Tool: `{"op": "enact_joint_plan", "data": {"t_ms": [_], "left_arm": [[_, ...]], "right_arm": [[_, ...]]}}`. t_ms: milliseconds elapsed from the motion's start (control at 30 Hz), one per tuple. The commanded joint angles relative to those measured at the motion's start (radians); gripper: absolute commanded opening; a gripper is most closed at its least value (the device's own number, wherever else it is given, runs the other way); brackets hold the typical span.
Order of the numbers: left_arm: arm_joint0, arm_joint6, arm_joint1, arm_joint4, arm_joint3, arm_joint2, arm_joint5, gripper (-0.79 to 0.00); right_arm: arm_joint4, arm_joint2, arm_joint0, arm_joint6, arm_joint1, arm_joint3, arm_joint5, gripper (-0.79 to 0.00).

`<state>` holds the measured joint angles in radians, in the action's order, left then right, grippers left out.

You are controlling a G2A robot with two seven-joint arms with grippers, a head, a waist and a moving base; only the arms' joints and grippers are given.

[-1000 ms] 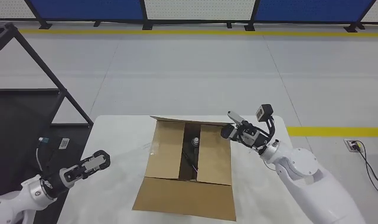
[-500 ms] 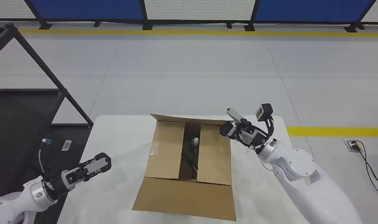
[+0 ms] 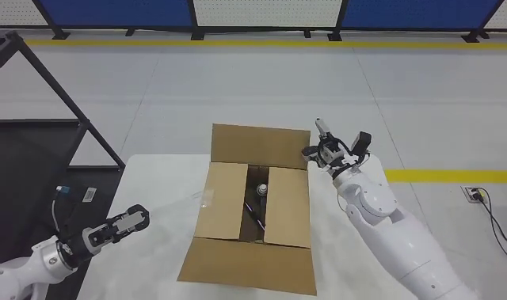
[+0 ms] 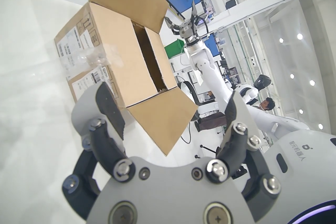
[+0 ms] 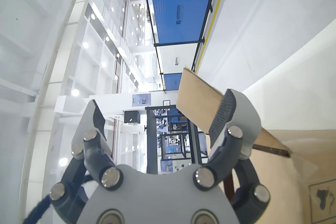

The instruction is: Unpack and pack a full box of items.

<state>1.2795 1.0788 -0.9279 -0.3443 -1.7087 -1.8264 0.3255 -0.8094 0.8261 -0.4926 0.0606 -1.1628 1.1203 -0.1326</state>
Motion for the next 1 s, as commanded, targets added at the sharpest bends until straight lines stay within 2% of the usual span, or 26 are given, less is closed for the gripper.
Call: {"op": "enact_joint_plan", "data": {"t_ms": [0,167,567,700,967], "left_arm": [[0.000,0.000,0.000,0.000,0.000,0.000,0.000,0.000],[0.000,0.000,0.000,0.000,0.000,0.000,0.000,0.000],[0.000,0.000,0.000,0.000,0.000,0.000,0.000,0.000],[0.000,0.000,0.000,0.000,0.000,0.000,0.000,0.000],[0.000,0.000,0.000,0.000,0.000,0.000,0.000,0.000]], "right_arm": [[-0.046,-0.009,0.015,0.033,-0.019,-0.038,-0.018,0.000],[-0.067,-0.030,0.044,0.048,-0.051,-0.094,-0.034,0.000],[-0.067,-0.030,0.041,0.045,-0.051,-0.092,-0.031,0.000],[-0.079,-0.029,0.037,0.004,-0.066,-0.071,0.041,0.000],[-0.118,-0.039,0.082,-0.077,-0.115,-0.155,0.122,0.000]]}}
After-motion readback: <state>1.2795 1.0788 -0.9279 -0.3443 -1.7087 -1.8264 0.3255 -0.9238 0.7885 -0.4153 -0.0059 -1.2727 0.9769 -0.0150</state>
